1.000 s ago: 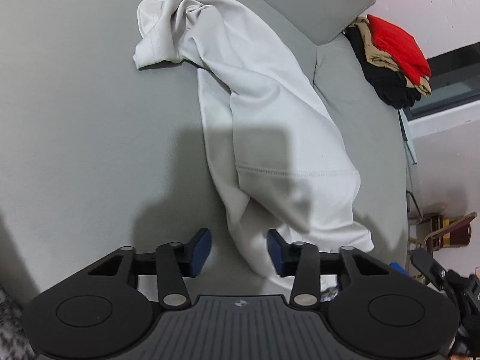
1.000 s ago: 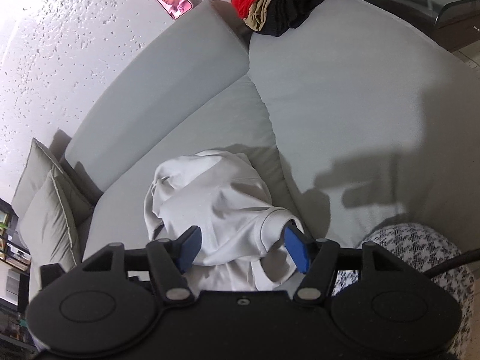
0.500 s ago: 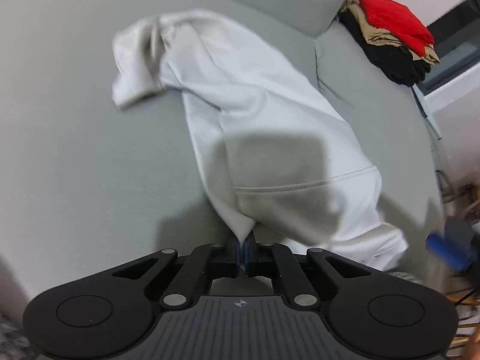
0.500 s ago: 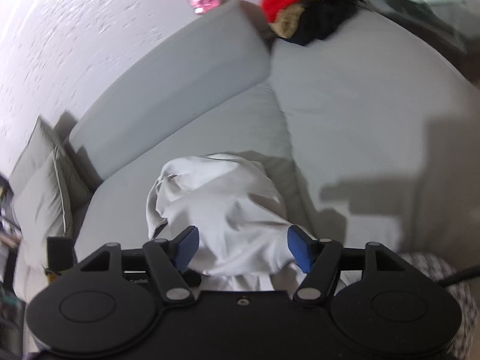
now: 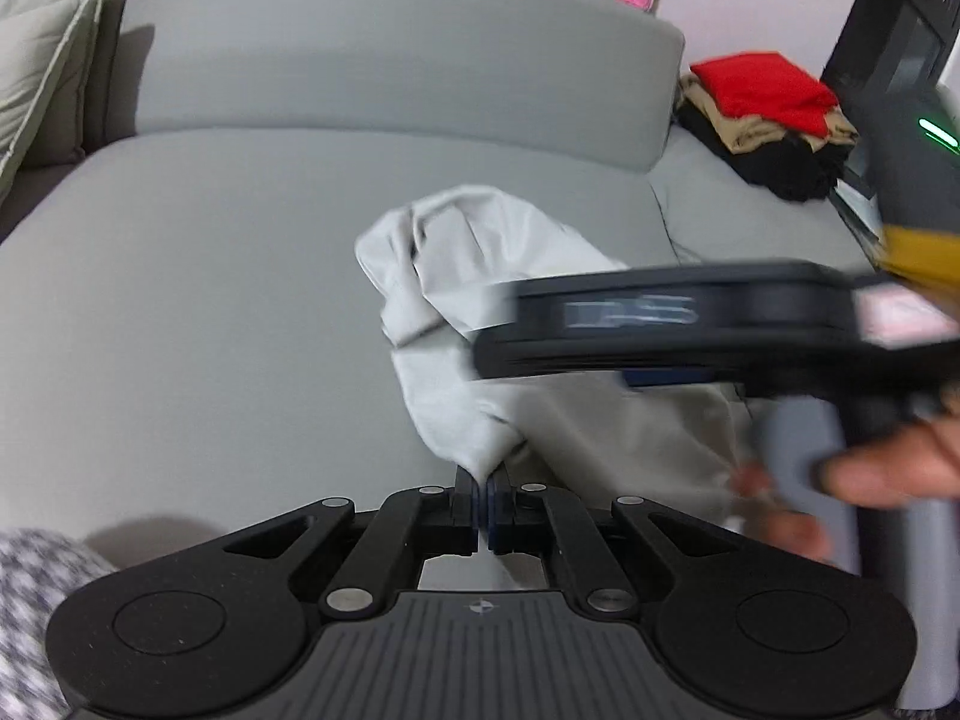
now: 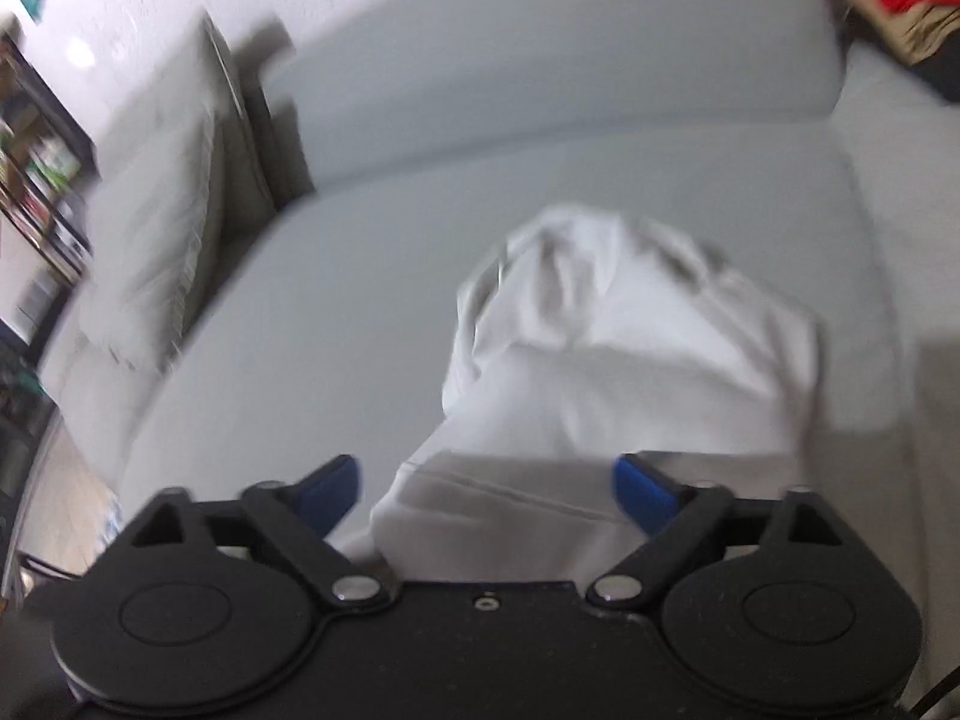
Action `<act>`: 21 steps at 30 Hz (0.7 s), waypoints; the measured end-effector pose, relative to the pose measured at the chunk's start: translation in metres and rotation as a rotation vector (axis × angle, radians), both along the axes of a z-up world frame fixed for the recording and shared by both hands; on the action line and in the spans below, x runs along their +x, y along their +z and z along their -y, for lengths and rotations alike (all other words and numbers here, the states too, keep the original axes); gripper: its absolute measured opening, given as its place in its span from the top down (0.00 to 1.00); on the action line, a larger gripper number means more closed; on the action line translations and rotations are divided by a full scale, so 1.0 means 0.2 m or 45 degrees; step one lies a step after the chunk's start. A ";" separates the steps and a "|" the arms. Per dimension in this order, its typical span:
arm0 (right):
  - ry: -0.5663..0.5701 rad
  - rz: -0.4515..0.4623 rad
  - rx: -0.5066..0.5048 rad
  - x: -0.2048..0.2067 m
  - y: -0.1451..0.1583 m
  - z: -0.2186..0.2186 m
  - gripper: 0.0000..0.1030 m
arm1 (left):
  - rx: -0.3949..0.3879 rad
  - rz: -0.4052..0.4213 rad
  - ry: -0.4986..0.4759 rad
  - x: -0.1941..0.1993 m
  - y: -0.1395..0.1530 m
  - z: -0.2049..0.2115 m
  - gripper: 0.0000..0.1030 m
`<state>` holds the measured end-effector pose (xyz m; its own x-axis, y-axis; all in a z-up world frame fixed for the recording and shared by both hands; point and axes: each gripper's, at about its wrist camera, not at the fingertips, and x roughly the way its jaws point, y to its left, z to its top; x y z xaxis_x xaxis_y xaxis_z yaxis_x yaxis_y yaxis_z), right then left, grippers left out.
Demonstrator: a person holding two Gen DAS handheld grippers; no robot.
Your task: Fold clothes
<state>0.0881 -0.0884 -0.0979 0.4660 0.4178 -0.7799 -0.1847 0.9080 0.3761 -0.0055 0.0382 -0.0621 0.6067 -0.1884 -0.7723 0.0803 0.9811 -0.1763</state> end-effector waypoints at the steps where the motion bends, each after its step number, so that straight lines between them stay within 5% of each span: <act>1: 0.010 -0.031 -0.034 0.02 -0.03 -0.03 0.06 | 0.012 -0.005 -0.006 0.00 -0.02 0.02 0.97; 3: -0.005 -0.020 -0.106 0.02 -0.05 -0.03 0.35 | 0.047 0.016 -0.015 -0.01 -0.01 0.03 0.97; 4: -0.019 -0.003 -0.142 0.02 -0.04 -0.01 0.66 | 0.060 0.027 -0.014 -0.02 0.00 0.03 0.97; 5: -0.052 0.011 -0.145 0.01 -0.03 0.03 0.86 | 0.069 0.036 -0.008 -0.02 0.01 0.02 0.97; 11: -0.550 0.160 0.010 -0.15 0.19 0.68 0.88 | -0.018 0.017 0.135 -0.01 0.01 -0.17 0.97; 15: -0.899 0.036 0.122 -0.34 0.10 1.21 0.88 | -0.098 -0.056 0.201 -0.02 -0.05 -0.26 0.97; 18: -0.997 -0.071 0.224 -0.47 -0.01 1.45 0.84 | -0.138 -0.082 0.200 -0.02 -0.07 -0.27 0.96; 20: -1.003 -0.092 0.308 -0.55 -0.04 1.52 0.56 | -0.158 -0.091 0.191 -0.02 -0.07 -0.26 0.93; 21: -0.993 -0.081 0.340 -0.57 -0.05 1.54 0.50 | -0.168 -0.095 0.187 -0.02 -0.07 -0.26 0.90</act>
<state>-0.0264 -0.3962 -0.1073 0.6573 0.1678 -0.7347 0.4905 0.6449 0.5861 -0.0091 0.0903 -0.0768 0.5768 -0.2050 -0.7907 -0.0799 0.9492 -0.3044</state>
